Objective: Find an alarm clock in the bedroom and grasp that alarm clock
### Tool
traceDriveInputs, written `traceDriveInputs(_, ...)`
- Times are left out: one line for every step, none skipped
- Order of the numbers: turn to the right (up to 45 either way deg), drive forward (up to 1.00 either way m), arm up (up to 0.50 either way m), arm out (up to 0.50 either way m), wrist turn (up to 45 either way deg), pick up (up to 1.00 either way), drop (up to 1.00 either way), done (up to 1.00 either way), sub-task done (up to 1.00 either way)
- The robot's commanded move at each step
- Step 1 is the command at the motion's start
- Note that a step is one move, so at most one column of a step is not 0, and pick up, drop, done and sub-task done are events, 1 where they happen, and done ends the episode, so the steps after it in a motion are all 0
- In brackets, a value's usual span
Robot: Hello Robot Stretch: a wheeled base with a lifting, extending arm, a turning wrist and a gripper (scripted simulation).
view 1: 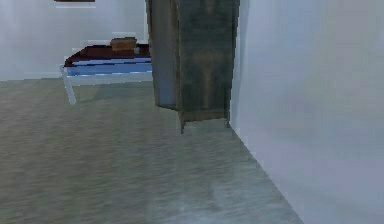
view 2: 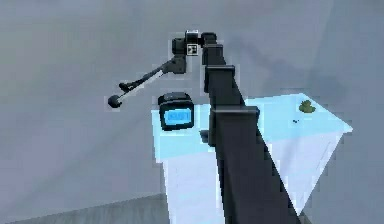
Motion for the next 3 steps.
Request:
traceDriveInputs(0.0, 0.00, 0.00, 0.00, 45.0, 0.00, 0.00, 0.00, 0.00)
traceDriveInputs(0.0, 0.00, 0.00, 0.00, 9.0, 0.00, 0.00, 0.00, 0.00)
traceDriveInputs(0.0, 0.00, -0.28, 0.00, 0.0, 0.00, 0.00, 0.00, 0.00)
